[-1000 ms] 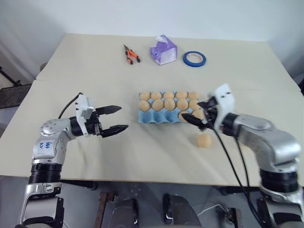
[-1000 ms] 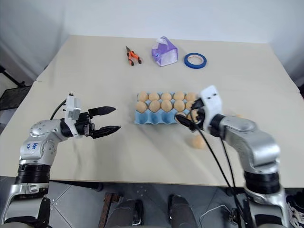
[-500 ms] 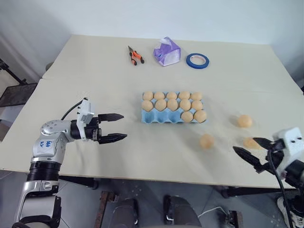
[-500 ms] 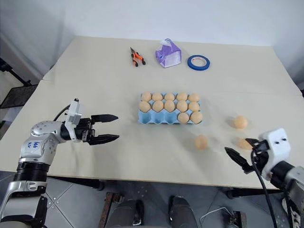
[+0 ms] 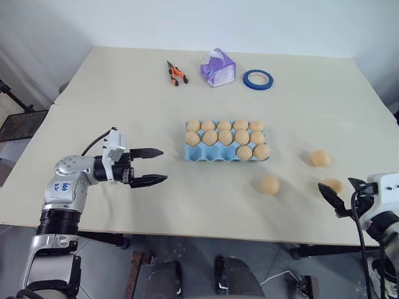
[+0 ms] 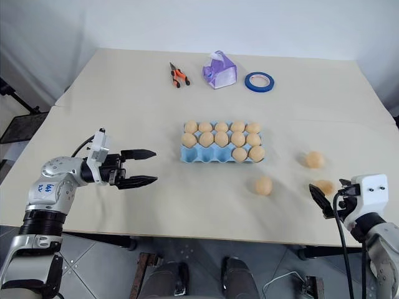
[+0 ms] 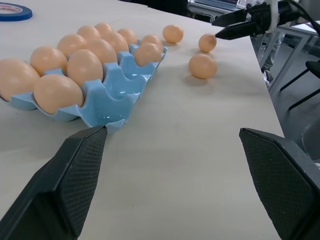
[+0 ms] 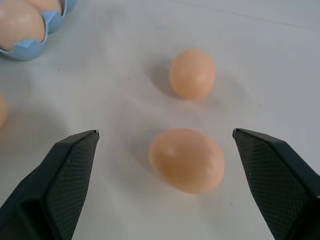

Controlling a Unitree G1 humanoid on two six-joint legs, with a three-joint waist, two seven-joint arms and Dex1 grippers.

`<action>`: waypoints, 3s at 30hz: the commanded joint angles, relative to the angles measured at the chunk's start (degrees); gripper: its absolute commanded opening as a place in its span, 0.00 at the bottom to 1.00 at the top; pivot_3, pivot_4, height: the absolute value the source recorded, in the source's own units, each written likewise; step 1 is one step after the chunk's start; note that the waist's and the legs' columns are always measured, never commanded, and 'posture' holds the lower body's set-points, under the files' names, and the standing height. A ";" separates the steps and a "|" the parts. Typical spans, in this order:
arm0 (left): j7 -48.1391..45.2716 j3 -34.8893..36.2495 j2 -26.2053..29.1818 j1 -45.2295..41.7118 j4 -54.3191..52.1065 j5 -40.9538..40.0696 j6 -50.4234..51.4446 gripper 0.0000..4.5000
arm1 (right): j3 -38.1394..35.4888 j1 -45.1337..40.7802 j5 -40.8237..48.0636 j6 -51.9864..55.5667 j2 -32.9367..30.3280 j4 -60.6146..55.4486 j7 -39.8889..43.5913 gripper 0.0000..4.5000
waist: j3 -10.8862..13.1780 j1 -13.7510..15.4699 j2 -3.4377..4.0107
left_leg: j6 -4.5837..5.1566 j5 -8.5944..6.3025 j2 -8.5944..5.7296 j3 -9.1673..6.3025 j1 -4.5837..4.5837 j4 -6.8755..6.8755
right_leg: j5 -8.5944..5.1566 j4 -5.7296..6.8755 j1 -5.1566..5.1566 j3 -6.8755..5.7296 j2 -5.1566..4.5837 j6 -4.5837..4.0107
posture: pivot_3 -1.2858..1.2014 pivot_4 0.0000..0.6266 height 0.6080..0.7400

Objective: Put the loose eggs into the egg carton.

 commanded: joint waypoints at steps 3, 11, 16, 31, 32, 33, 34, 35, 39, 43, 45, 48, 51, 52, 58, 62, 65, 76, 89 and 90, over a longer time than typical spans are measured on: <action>0.66 0.58 0.40 -0.86 -1.26 -0.07 -0.76 1.00 | 1.99 -2.26 -2.21 -2.76 0.05 5.27 -2.21 1.00 | 0.01 0.00 0.02 | 0.00 0.00 -0.01 0.00 0.00 0.00 | -0.01 0.00 -0.01 0.00 -0.04 -0.01 | 0.52 0.24 1.00; 1.73 0.86 0.23 -1.02 -1.21 -0.21 -0.84 1.00 | 4.30 -5.86 -3.69 -3.35 -0.57 8.10 -4.02 0.65 | 0.02 -0.07 0.03 | 0.00 0.00 -0.02 0.01 -0.01 -0.03 | -0.01 0.01 -0.04 -0.01 -0.05 -0.01 | 0.52 0.24 1.00; 2.33 1.22 0.38 -0.07 -2.17 -0.60 -0.65 1.00 | 4.48 -6.88 -1.86 0.58 -2.51 2.65 -3.35 0.47 | 0.03 -0.03 0.05 | 0.00 0.00 -0.02 0.02 -0.02 -0.03 | 0.00 0.01 -0.04 -0.01 -0.06 -0.01 | 0.52 0.24 1.00; 4.16 1.93 -0.04 1.52 -4.41 -1.02 -0.32 1.00 | 28.38 -36.86 4.51 17.51 5.59 -4.84 -8.37 0.43 | 0.07 -1.31 0.13 | -0.06 0.06 -0.01 -0.07 -0.34 -0.06 | -0.01 0.12 -0.39 -0.14 -0.08 -0.07 | 0.52 0.24 1.00; 4.31 2.01 -0.03 1.59 -4.45 -0.96 -0.44 1.00 | 29.82 -37.45 3.81 16.42 6.25 -3.27 -7.89 0.43 | 0.07 -1.16 0.13 | -0.05 0.06 -0.02 -0.09 -0.52 0.00 | 0.00 0.13 -0.49 -0.18 -0.08 -0.04 | 0.52 0.24 1.00; 4.58 2.14 0.00 1.80 -4.62 -0.91 -0.51 1.00 | 31.51 -38.01 2.82 15.16 6.95 -1.21 -7.40 0.43 | 0.07 -1.11 0.12 | -0.02 0.06 -0.07 -0.09 -0.82 0.10 | 0.05 0.21 -0.75 -0.20 -0.13 0.05 | 0.52 0.24 1.00; 4.75 2.27 0.04 2.02 -4.85 -0.95 -0.52 1.00 | 32.96 -38.21 1.85 14.04 6.95 0.36 -6.73 0.43 | 0.07 -1.11 0.12 | -0.10 0.16 -0.15 -0.06 -0.96 0.14 | 0.12 0.29 -0.90 -0.21 -0.20 0.16 | 0.52 0.24 1.00; 5.08 2.55 0.12 2.38 -5.30 -1.09 -0.43 1.00 | 34.10 -38.34 0.95 12.68 6.95 1.89 -5.87 0.43 | 0.07 -1.12 0.12 | -0.13 0.19 -0.17 0.01 -1.00 0.16 | 0.16 0.35 -0.89 -0.22 -0.21 0.25 | 0.52 0.24 1.00; 5.81 3.43 0.62 3.88 -6.76 -1.48 -0.04 1.00 | 35.96 -39.56 -0.99 9.55 7.22 5.68 -3.99 0.43 | 0.07 -1.31 0.12 | 0.18 0.09 -0.22 0.42 -1.04 0.19 | 0.26 0.19 -0.89 -0.27 -0.29 0.44 | 0.52 0.24 1.00; 6.72 4.12 0.73 5.12 -8.05 -1.76 0.26 1.00 | 36.97 -40.67 -2.11 8.13 7.52 7.52 -2.80 0.43 | 0.07 -1.44 0.12 | 0.31 0.04 -0.21 0.69 -1.00 0.30 | 0.30 0.16 -0.89 -0.50 -0.44 0.50 | 0.52 0.24 1.00; 7.06 4.30 0.78 5.84 -8.89 -1.97 0.47 1.00 | 37.16 -41.11 -2.24 8.19 7.91 7.70 -2.40 0.59 | 0.07 -1.40 0.12 | 0.33 0.04 -0.21 0.70 -0.98 0.34 | 0.30 0.19 -0.89 -0.51 -0.47 0.50 | 0.52 0.24 1.00; 7.36 4.47 0.85 6.41 -9.61 -2.19 0.75 1.00 | 37.37 -41.62 -1.95 8.85 8.38 7.02 -1.66 0.80 | 0.07 -1.41 0.12 | 0.37 0.01 -0.20 0.72 -0.88 0.33 | 0.30 0.18 -0.89 -0.50 -0.49 0.49 | 0.52 0.24 1.00; 7.50 4.52 0.85 6.55 -9.81 -2.26 0.90 1.00 | 37.39 -42.08 -1.87 8.83 8.71 6.46 -1.14 0.99 | 0.07 -1.42 0.12 | 0.40 0.02 -0.19 0.72 -0.86 0.33 | 0.32 0.22 -0.90 -0.50 -0.50 0.45 | 0.52 0.24 1.00; 7.52 4.50 0.85 6.55 -9.83 -2.28 0.92 1.00 | 37.27 -42.27 -1.77 8.84 8.82 6.19 -1.00 0.99 | 0.07 -1.43 0.12 | 0.41 0.03 -0.19 0.72 -0.85 0.33 | 0.34 0.22 -0.90 -0.50 -0.51 0.42 | 0.52 0.24 1.00; 7.61 4.31 0.70 6.23 -9.78 -2.19 1.02 1.00 | 35.39 -42.01 -1.04 9.13 8.07 3.96 -0.54 0.99 | 0.07 -1.43 0.12 | 0.41 0.04 -0.18 0.71 -0.83 0.32 | 0.37 0.25 -0.92 -0.50 -0.52 0.38 | 0.52 0.24 1.00; 7.52 4.30 0.79 6.41 -10.06 -2.33 1.20 1.00 | 29.22 -37.80 2.21 10.51 4.15 -1.26 0.97 0.99 | 0.07 -1.24 0.12 | 0.40 0.04 -0.18 0.71 -0.84 0.27 | 0.37 0.23 -0.93 -0.52 -0.53 0.38 | 0.52 0.24 1.00; 7.35 4.28 0.92 6.74 -10.24 -2.44 1.35 1.00 | 24.26 -32.61 5.39 11.46 0.69 -5.41 3.05 0.99 | 0.07 -0.85 0.11 | 0.40 0.03 -0.20 0.68 -0.86 0.26 | 0.37 0.21 -0.89 -0.65 -0.58 0.39 | 0.52 0.24 1.00; 6.08 2.81 0.11 4.04 -6.81 -1.61 0.68 1.00 | 1.28 -3.43 5.70 -0.41 -7.44 -5.38 11.69 0.99 | 0.06 0.07 0.10 | 0.56 -0.02 -0.20 0.90 -0.72 0.36 | 0.38 0.15 -0.79 -0.66 -0.55 0.39 | 0.52 0.24 1.00; 3.74 1.17 0.20 -0.16 -1.44 -0.58 -1.22 1.00 | -6.15 3.67 3.23 -6.96 -6.32 0.85 9.10 0.99 | 0.06 -0.07 0.10 | 0.37 0.11 -0.15 0.95 -0.26 0.36 | 0.68 0.12 -0.44 -0.54 -0.55 0.18 | 0.52 0.24 1.00; 3.77 1.09 0.12 -0.33 -1.33 -0.53 -1.24 1.00 | -5.25 1.84 2.48 -6.83 -6.13 2.00 7.29 0.99 | 0.06 -0.08 0.10 | 0.33 0.09 -0.15 0.96 -0.13 0.32 | 0.68 0.09 -0.35 -0.52 -0.55 0.17 | 0.52 0.24 1.00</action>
